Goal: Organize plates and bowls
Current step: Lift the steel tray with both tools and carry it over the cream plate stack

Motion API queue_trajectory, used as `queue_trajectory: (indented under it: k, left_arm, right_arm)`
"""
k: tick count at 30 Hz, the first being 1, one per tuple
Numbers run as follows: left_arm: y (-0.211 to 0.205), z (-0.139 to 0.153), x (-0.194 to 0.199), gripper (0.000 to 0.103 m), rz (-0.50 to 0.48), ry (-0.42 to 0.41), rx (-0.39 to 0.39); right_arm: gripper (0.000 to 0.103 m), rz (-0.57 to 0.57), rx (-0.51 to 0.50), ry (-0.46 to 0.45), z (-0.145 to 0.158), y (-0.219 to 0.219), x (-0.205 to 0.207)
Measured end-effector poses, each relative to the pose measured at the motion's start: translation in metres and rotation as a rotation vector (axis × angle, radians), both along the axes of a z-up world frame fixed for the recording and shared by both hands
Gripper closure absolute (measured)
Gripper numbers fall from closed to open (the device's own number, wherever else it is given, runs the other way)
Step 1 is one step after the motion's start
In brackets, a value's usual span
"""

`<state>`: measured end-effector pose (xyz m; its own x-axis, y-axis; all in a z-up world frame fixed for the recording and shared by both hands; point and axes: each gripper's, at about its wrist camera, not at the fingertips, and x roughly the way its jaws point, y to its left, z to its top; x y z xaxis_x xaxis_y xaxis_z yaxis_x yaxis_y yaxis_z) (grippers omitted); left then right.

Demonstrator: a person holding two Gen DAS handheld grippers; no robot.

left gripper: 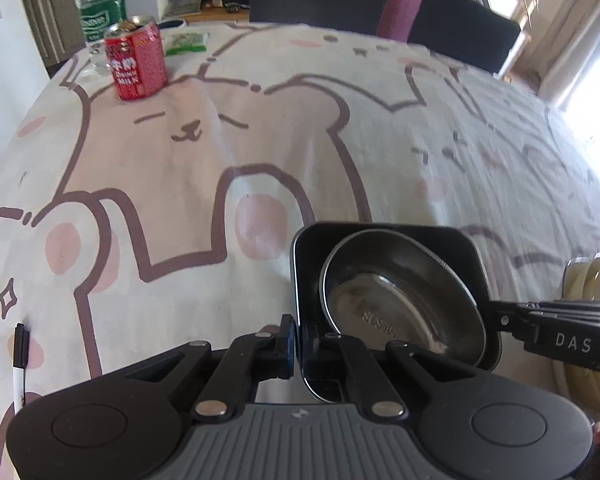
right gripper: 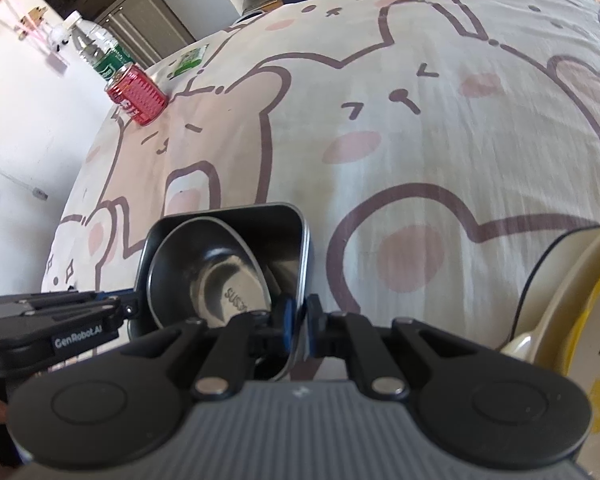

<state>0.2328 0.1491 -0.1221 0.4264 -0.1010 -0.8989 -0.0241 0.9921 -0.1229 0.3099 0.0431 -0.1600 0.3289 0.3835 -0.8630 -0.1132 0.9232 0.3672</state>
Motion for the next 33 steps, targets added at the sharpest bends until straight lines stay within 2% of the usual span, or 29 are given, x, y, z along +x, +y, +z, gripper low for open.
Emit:
queue_trajectory:
  k: [7, 14, 25, 33]
  left_arm:
    - [-0.003, 0.030, -0.008, 0.099, 0.063, -0.102, -0.064]
    - [-0.025, 0.059, -0.018, 0.096, 0.075, -0.192, -0.148]
    - [-0.087, 0.091, -0.033, 0.096, 0.026, -0.300, -0.261]
    - [-0.142, 0.091, -0.033, 0.095, -0.068, -0.293, -0.329]
  right_arm:
    - [0.096, 0.006, 0.010, -0.111, 0.027, -0.007, 0.001]
    - [0.097, -0.044, 0.082, -0.184, 0.058, -0.043, -0.003]
    - [0.097, -0.127, 0.129, -0.273, 0.097, -0.118, -0.031]
    - [0.096, -0.206, 0.116, -0.310, 0.110, -0.180, -0.063]
